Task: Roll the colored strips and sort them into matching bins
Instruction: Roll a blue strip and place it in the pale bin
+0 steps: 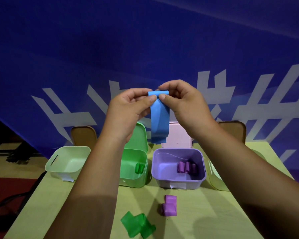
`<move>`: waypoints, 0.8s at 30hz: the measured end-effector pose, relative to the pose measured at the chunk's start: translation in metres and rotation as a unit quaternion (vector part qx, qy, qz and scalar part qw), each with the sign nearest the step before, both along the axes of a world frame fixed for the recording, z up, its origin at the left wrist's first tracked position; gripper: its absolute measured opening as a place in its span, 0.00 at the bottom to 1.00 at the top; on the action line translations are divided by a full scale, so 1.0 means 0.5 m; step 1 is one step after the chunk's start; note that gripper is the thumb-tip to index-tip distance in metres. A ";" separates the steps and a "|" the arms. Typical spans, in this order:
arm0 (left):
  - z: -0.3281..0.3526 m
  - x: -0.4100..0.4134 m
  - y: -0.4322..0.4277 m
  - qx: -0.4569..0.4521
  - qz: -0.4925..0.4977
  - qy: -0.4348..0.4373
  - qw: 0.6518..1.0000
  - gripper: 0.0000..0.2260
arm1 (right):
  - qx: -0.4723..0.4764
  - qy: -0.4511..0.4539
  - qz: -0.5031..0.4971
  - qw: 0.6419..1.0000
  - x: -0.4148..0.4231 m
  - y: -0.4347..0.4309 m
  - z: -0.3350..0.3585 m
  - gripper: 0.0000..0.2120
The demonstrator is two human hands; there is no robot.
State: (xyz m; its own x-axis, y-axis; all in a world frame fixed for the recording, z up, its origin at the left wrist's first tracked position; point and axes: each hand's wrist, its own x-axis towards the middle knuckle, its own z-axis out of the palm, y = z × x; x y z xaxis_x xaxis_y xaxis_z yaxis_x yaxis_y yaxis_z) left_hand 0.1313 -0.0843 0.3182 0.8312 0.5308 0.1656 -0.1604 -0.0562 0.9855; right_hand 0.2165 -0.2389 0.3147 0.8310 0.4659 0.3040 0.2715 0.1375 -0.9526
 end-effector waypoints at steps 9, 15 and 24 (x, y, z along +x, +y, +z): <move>0.006 -0.003 -0.007 0.051 0.008 -0.014 0.999 0.10 | -0.016 0.034 -0.006 0.999 -0.002 -0.014 0.006 0.07; 0.006 -0.005 -0.016 0.000 -0.012 -0.013 1.000 0.11 | -0.027 0.024 -0.011 0.999 -0.007 -0.017 0.011 0.05; -0.002 -0.003 -0.007 0.033 0.015 -0.007 0.999 0.09 | -0.008 0.049 0.018 0.999 -0.006 -0.011 -0.001 0.09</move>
State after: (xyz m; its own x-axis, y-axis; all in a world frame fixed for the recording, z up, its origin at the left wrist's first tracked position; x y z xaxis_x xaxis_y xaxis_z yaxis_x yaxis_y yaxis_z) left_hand 0.1300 -0.0877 0.3171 0.8120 0.5436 0.2127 -0.1713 -0.1265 0.9771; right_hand 0.2137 -0.2444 0.3142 0.8386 0.5007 0.2148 0.1721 0.1306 -0.9764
